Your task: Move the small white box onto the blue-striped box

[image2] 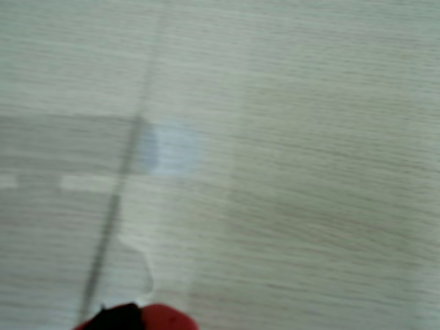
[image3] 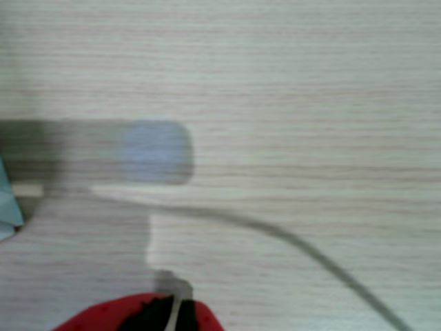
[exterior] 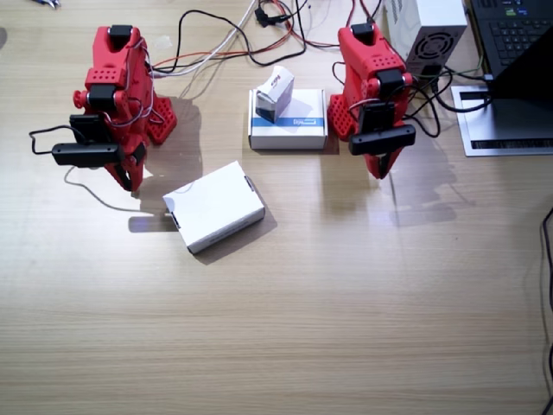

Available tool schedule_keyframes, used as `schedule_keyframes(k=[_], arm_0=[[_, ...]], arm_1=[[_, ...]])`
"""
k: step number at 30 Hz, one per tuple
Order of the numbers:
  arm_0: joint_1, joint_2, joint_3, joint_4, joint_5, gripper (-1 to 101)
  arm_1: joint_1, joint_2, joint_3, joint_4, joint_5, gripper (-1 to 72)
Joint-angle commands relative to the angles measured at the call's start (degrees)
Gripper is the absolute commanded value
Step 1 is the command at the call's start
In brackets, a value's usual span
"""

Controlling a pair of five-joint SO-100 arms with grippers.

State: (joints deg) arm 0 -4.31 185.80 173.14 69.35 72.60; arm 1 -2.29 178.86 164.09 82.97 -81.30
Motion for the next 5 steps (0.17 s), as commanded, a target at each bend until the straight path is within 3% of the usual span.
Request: schedule_keyframes(k=[1,5], arm_0=[[-1.93,1.76,0.97,-0.35,1.58,0],[-1.93,1.76,0.97,-0.35,1.58,0]], arm_1=[[0.62,1.67,-0.62,1.32,0.09,0.2],[0.79,1.67,-0.62,1.32,0.09,0.2]])
